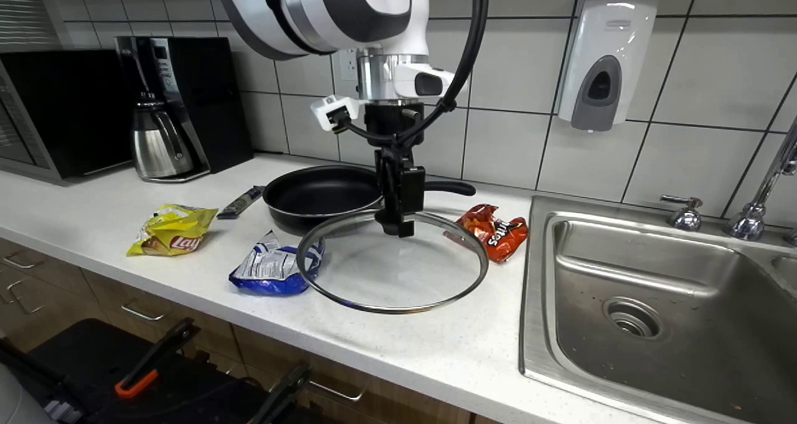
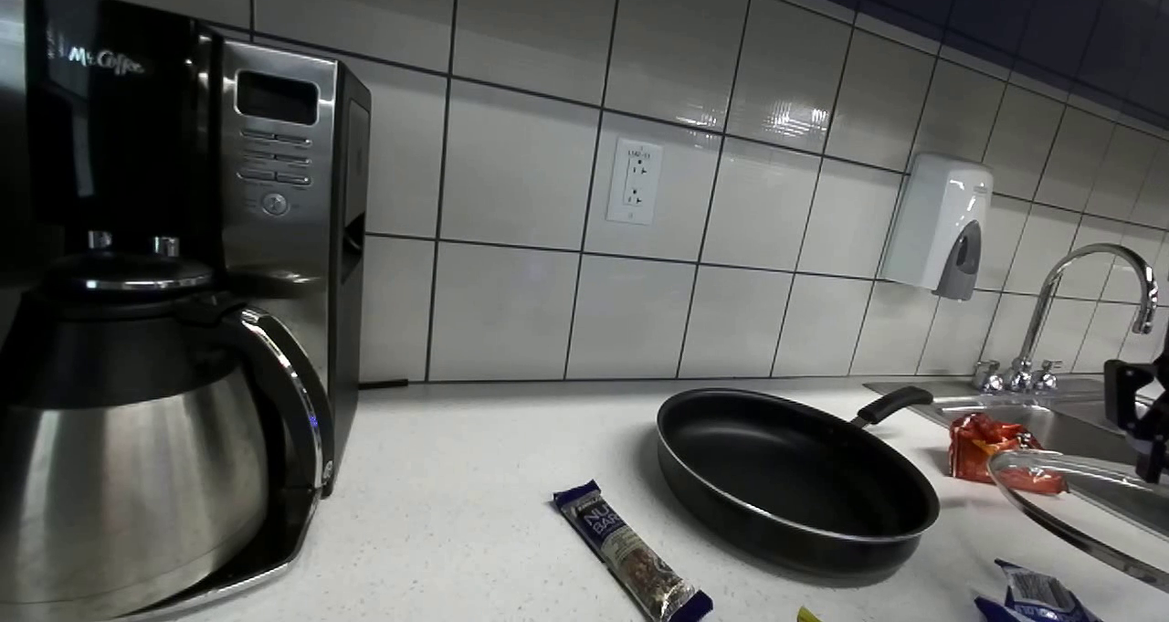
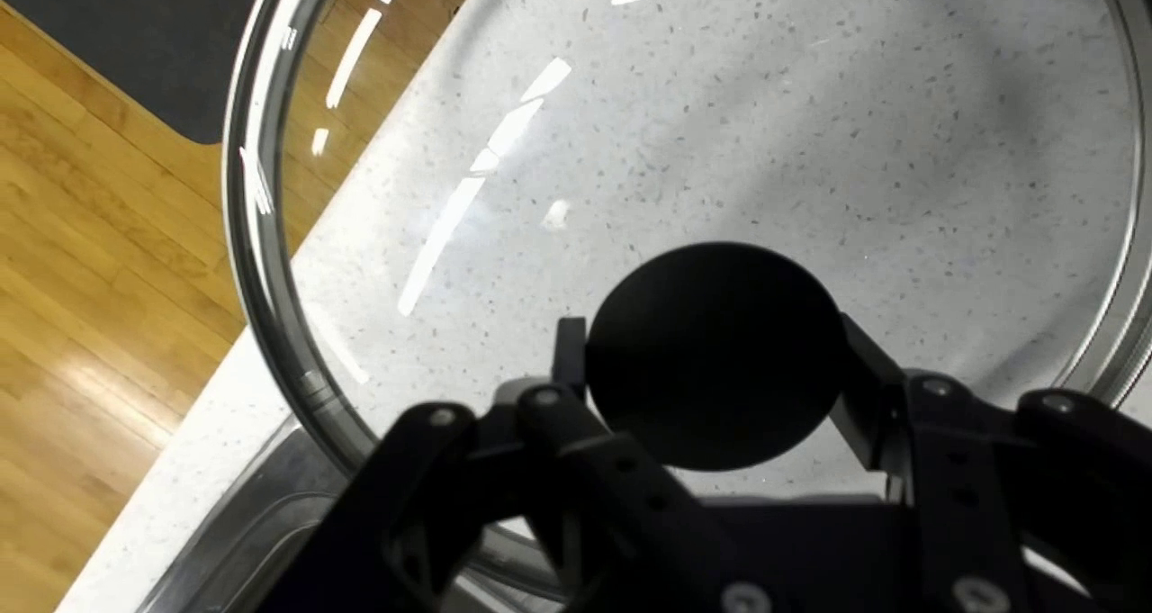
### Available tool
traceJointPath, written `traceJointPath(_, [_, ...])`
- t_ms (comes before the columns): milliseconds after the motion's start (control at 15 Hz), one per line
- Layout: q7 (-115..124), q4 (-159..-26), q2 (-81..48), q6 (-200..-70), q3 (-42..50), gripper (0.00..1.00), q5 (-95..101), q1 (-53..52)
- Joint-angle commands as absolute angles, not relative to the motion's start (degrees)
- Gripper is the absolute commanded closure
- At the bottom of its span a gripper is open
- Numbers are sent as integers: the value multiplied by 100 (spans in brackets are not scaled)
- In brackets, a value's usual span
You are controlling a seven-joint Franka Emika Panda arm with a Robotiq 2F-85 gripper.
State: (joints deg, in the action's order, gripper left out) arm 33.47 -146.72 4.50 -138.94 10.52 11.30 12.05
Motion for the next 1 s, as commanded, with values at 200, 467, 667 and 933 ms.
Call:
traceJointPath(200, [3673,-14576,296,-14046,1118,61,1294,1339])
traceJointPath(467, [3861,-14525,97,-14132,1197,61,1294,1306])
traceJointPath(667, [3944,-14467,-52,-14194,1245,61,1250,1273])
traceJointPath(933, [4021,-14369,-274,-14267,1277,61,1171,1224])
